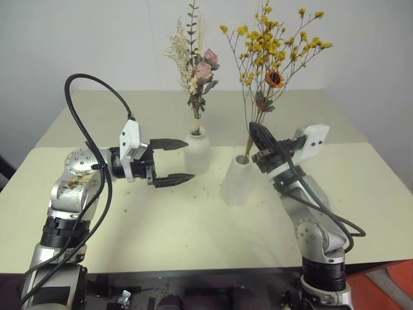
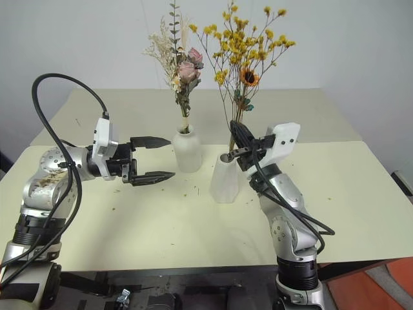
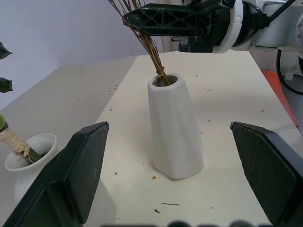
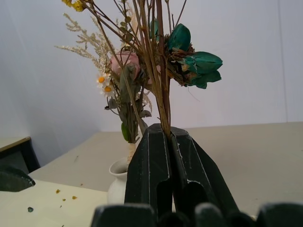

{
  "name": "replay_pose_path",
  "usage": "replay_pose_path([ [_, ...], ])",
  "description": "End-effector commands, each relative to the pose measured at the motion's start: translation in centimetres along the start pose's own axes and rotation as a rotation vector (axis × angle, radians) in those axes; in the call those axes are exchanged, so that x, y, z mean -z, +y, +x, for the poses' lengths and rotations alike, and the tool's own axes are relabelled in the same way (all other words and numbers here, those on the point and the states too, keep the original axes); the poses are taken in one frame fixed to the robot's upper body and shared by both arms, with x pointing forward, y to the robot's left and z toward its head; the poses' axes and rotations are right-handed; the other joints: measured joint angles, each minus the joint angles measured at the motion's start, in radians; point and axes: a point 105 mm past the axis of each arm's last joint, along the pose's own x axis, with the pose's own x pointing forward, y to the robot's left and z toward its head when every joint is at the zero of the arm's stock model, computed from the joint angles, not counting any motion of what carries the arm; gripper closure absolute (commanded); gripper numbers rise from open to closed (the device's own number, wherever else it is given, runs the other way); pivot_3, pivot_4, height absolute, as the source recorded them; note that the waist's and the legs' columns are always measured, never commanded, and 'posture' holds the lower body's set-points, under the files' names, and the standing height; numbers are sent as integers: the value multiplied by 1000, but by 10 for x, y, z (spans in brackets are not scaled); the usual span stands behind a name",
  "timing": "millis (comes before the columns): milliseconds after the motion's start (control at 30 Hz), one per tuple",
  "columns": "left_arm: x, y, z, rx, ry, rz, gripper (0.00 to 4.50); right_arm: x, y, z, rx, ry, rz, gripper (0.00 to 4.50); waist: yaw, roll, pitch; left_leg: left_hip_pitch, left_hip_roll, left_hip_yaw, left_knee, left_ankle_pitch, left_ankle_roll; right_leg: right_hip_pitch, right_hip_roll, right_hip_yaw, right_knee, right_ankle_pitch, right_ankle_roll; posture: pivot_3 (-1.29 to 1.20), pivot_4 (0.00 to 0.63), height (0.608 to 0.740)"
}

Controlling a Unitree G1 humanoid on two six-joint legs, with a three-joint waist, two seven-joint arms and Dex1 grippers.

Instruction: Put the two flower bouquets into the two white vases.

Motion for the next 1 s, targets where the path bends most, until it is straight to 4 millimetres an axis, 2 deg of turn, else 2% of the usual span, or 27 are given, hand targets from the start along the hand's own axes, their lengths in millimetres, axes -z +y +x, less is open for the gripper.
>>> replay_pose_path([
  [33, -9, -1, -2, -3, -9, 40, 0, -6, 5, -2, -20, -49, -22, 4458, 0, 0, 0, 0, 0, 0, 0, 0, 0, 0, 0, 0, 0, 0, 0, 0, 150, 740],
  [167, -9, -1, -2, -5, -10, 40, 0, -4, 7, -4, -27, -55, -23, 4458, 0, 0, 0, 0, 0, 0, 0, 0, 0, 0, 0, 0, 0, 0, 0, 0, 150, 740],
  [200, -9, -1, -2, -5, -11, 41, 0, -4, 8, -4, -34, -63, -21, 4213, 0, 0, 0, 0, 0, 0, 0, 0, 0, 0, 0, 0, 0, 0, 0, 0, 150, 740],
  [267, -10, -1, -2, -4, -12, 41, 0, -5, 10, -5, -43, -73, -24, 3710, 0, 0, 0, 0, 0, 0, 0, 0, 0, 0, 0, 0, 0, 0, 0, 0, 150, 740],
  [500, -11, 0, -1, 0, -20, 46, 0, -2, 18, -16, -107, -30, -70, 1359, 1, 0, 0, 0, 0, 0, 0, 0, 0, 0, 0, 0, 0, 0, 0, 0, 150, 740],
  [600, -10, 0, 1, 1, -24, 48, 0, 1, 16, -23, -101, 0, -103, 261, 1, 0, 0, 0, 0, 0, 0, 0, 0, 0, 0, 0, 0, 0, 0, 0, 150, 740],
  [633, -10, 1, 1, -1, -25, 47, 0, 1, 13, -25, -90, 3, -108, 20, 2, 0, 0, 0, 0, 0, 0, 0, 0, 0, 0, 0, 0, 0, 0, 0, 150, 740],
  [800, -9, 1, 3, -3, -29, 43, 0, -4, 5, -40, -58, 23, -141, 20, 3, 0, 0, 0, 0, 0, 0, 0, 0, 0, 0, 0, 0, -5, 7, 0, 150, 740],
  [1000, -9, 2, -1, -18, -32, 41, 0, -24, -6, -81, -117, 99, -275, 20, 19, 0, 0, 0, 0, 0, 0, 0, 0, 1, 0, 0, -1, -5, 7, 0, 150, 740],
])
